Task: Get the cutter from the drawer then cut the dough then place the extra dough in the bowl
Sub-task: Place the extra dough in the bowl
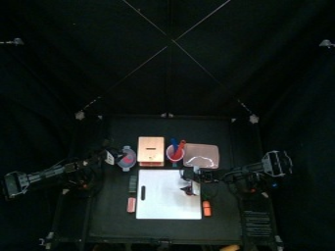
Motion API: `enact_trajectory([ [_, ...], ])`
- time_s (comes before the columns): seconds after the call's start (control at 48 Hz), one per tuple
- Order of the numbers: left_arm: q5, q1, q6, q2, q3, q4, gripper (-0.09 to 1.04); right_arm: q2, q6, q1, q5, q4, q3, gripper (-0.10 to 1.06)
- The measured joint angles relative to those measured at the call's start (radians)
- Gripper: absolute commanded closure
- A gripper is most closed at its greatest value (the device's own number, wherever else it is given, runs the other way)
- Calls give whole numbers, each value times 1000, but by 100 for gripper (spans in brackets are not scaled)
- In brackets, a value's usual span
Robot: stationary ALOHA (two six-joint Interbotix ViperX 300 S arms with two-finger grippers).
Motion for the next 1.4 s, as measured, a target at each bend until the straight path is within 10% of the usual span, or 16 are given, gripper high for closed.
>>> enact_trajectory([
  [0.667, -78, -5, 8, 0, 0, 210, 11, 0, -5, -2, 2, -26, -17, -1],
  [1.396, -515, -433, 6, 110, -2, 718, 11, 2, -20, -106, -360, -258, -29, -1],
])
